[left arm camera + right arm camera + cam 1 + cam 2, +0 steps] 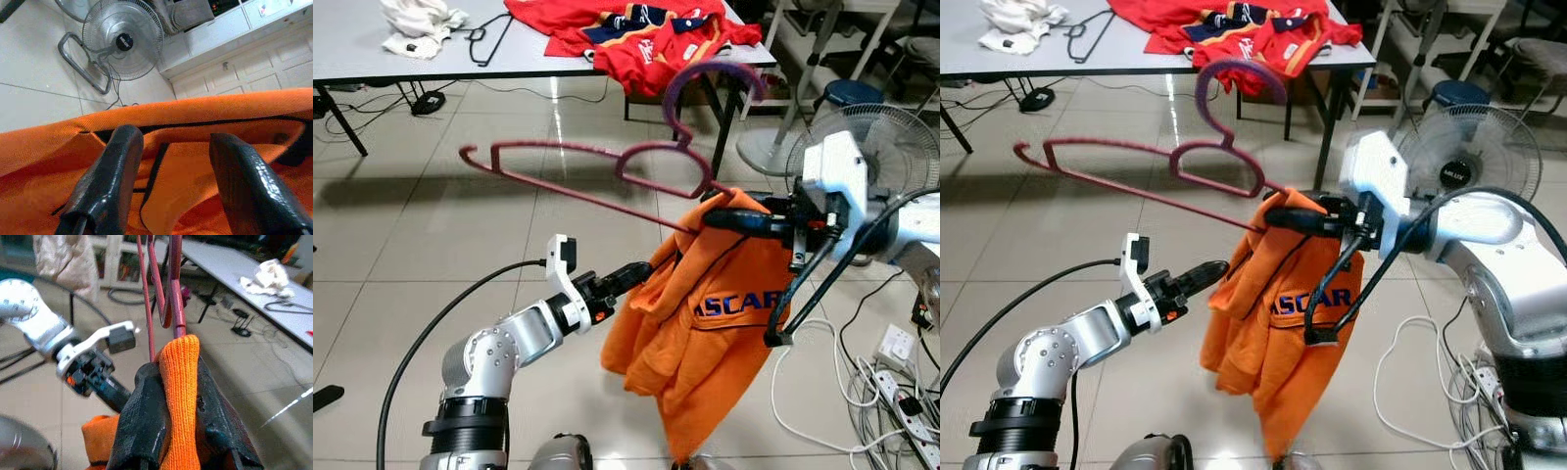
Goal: Hang hanger
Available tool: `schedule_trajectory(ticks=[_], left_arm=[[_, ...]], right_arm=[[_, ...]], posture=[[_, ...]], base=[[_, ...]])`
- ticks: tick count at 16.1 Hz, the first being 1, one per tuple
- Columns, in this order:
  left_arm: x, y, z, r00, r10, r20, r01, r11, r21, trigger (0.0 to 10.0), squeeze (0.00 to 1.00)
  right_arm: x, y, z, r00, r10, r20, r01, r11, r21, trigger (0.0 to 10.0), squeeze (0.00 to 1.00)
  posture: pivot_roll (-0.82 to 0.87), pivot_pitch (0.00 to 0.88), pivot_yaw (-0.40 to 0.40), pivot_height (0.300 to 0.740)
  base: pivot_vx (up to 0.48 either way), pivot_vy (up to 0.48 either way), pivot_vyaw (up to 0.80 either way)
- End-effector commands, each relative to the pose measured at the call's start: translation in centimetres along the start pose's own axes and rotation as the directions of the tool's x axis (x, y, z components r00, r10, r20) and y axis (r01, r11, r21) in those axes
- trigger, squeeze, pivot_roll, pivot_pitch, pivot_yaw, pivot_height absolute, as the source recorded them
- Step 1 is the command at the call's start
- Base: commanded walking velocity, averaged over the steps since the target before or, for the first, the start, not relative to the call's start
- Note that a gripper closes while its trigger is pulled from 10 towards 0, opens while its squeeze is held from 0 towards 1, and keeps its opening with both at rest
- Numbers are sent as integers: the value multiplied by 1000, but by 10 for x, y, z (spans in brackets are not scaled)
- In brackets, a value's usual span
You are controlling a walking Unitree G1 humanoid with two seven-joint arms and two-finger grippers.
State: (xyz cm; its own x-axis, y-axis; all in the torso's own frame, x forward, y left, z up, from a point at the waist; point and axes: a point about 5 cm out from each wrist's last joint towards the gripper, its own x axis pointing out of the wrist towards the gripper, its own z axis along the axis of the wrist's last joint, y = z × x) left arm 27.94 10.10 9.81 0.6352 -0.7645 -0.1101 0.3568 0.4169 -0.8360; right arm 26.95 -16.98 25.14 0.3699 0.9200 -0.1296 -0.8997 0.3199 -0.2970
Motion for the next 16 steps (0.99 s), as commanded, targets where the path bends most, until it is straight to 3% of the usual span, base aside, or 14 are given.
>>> schedule_trajectory(ticks=[1, 5, 9, 11, 12, 13, 14, 16], left_arm=[[5, 2, -12, 999, -4, -46, 3, 1000, -13, 10000, 1000], [5, 0, -18, 996, -34, -88, 34, 999, -8, 10000, 1000], [-2, -7, -15, 988, -133, -84, 134, 991, 0, 10000, 1000], [-6, -4, -16, 987, -112, -115, 119, 991, 60, 10000, 1000], [-11, 4, -18, 984, -42, -174, 76, 978, 192, 10000, 953], [-11, 5, -18, 982, -36, -183, 75, 975, 210, 10000, 953], [-12, 5, -19, 979, -29, -203, 79, 967, 241, 10000, 0], [-12, 4, -21, 973, -32, -228, 93, 961, 260, 10000, 0]], right_arm=[[1, 6, 9, 999, -8, 50, 9, 1000, -16, 10000, 0], [0, 8, 9, 999, -8, 52, 9, 1000, -9, 10000, 0], [-2, 10, 8, 1000, -8, 30, 8, 1000, -6, 10000, 0], [-3, 8, 5, 1000, 0, 1, 0, 1000, -22, 10000, 0], [-5, 3, 2, 998, -2, -55, -1, 998, -67, 10000, 0], [-5, 3, 1, 998, -3, -68, -2, 997, -77, 10000, 0], [-5, 2, -1, 996, -4, -85, -4, 996, -88, 10000, 0], [-5, 1, -1, 996, 2, -88, -10, 996, -92, 10000, 0]], posture=[[-107, 111, 22, 740], [-115, 115, 25, 740], [-115, 114, 23, 740], [-113, 115, 21, 740], [-111, 116, 18, 740], [-111, 116, 18, 740], [-109, 117, 17, 740], [-109, 117, 17, 740]], base=[[0, 0, 0], [0, 0, 0], [0, 0, 0], [0, 0, 0], [0, 0, 0], [0, 0, 0], [0, 0, 0], [0, 0, 0]])
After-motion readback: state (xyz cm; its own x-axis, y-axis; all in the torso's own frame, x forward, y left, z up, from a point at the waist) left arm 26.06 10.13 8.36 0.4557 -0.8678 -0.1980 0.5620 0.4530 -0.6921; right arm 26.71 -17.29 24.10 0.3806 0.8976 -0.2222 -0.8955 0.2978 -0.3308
